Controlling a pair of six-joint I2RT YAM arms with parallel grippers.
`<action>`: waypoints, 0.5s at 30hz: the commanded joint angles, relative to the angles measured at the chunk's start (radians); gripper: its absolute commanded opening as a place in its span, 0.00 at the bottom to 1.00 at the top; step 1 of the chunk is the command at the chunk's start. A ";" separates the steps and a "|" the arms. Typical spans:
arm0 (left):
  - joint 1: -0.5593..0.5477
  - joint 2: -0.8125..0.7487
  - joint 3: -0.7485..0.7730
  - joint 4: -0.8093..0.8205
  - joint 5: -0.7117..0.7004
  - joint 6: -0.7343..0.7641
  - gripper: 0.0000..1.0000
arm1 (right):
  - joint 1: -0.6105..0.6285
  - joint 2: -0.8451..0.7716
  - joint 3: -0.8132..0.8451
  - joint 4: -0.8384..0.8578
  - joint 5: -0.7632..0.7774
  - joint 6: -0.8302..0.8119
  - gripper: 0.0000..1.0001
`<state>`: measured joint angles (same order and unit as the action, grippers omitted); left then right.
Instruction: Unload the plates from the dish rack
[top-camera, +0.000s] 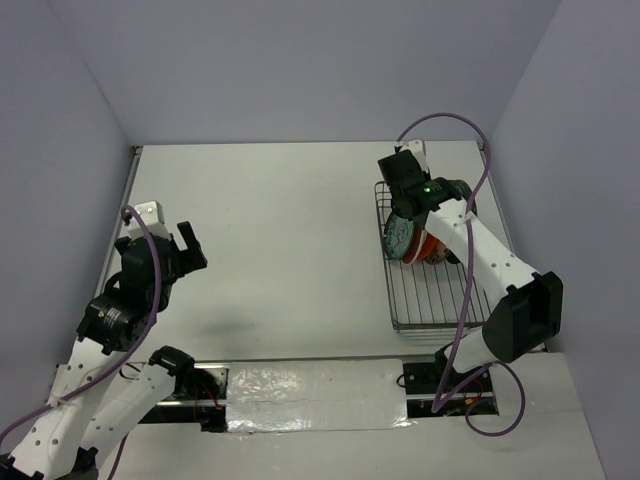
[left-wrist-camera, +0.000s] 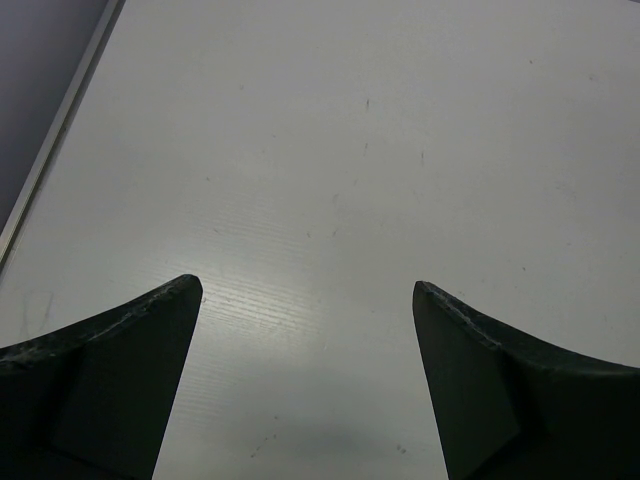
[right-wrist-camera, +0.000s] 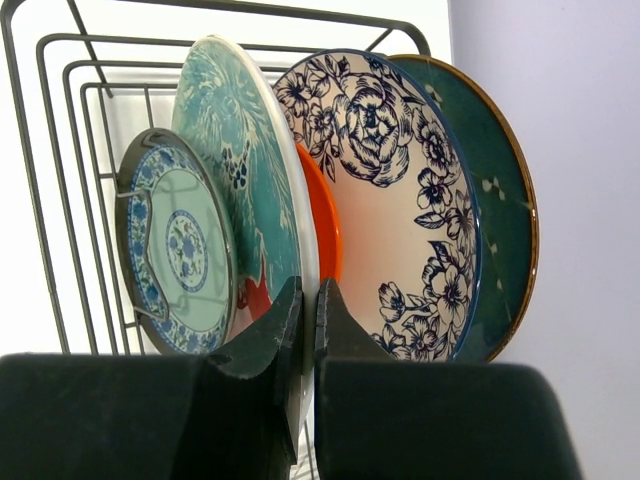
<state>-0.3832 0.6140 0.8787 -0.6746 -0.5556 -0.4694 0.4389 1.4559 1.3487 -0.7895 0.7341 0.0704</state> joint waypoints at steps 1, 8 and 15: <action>-0.003 0.010 0.003 0.040 0.000 0.021 0.99 | 0.007 -0.049 0.059 -0.028 0.094 -0.014 0.00; -0.005 0.009 0.008 0.030 -0.012 0.017 0.99 | 0.043 -0.045 0.231 -0.131 0.174 -0.014 0.00; -0.005 0.006 0.008 0.027 -0.014 0.015 1.00 | 0.060 -0.046 0.395 -0.195 0.237 -0.061 0.00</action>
<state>-0.3832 0.6228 0.8787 -0.6754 -0.5560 -0.4698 0.4828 1.4590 1.6375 -1.0050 0.8288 0.0437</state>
